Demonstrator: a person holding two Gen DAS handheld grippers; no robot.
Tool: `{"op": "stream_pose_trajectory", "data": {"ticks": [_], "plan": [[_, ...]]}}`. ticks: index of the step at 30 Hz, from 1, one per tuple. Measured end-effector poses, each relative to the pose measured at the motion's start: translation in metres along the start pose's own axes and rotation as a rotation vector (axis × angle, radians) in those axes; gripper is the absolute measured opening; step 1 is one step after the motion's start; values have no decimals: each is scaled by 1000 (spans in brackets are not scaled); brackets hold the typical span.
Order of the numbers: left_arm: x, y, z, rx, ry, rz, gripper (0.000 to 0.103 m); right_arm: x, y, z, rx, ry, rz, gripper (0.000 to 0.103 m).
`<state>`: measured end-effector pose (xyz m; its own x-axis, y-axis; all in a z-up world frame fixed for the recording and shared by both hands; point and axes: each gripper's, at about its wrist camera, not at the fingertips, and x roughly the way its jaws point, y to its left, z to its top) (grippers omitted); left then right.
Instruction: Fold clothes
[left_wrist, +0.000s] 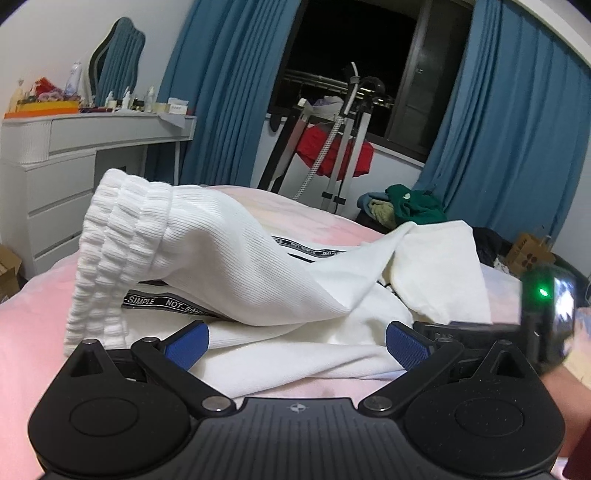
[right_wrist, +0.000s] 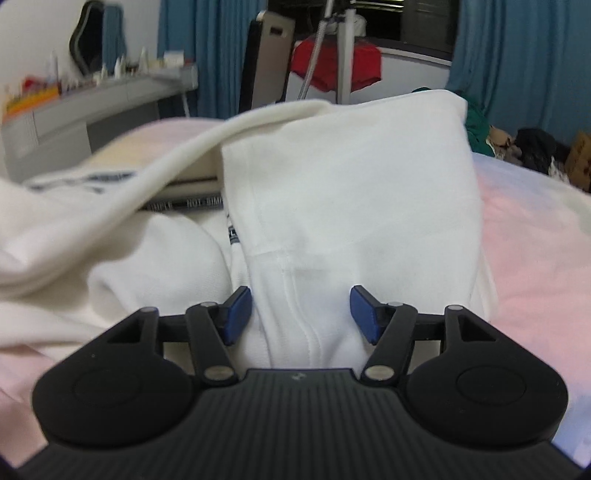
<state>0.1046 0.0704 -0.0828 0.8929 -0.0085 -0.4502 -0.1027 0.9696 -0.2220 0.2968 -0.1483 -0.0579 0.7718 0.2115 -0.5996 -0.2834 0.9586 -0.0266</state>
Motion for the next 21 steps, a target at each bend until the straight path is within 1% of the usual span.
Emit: {"op": "stream_pose_trajectory", "data": {"ticks": [1,2,4,5,6,10,13,16,18,21], "plan": [[0,-1,-1,10,-3,-7,103,3,-1,2,4,15,-2,62],[1,-1,-2,20,-6,-14,103,4,-5,3,44,30,7,57],[0,-3,-4,41,-16,-25,103,2,-17,8,131,44,23,30],[-1,-4,-4,50,-20,-29,103,0,-24,11,152,51,-4,11],[-1,-5,-5,59,-24,-33,103,-4,-33,15,173,48,-15,11],[-2,-8,-7,101,-38,-37,103,-29,-85,32,252,-23,-76,10],[-2,-9,-7,124,-42,-30,103,-52,-142,54,301,-105,-172,10],[1,-7,-7,132,-48,-22,103,-71,-208,73,404,-172,-275,10],[3,-6,-7,131,-46,-16,103,-82,-254,78,486,-224,-350,10],[9,-5,-9,126,-39,-5,103,-87,-313,71,602,-278,-470,10]]}}
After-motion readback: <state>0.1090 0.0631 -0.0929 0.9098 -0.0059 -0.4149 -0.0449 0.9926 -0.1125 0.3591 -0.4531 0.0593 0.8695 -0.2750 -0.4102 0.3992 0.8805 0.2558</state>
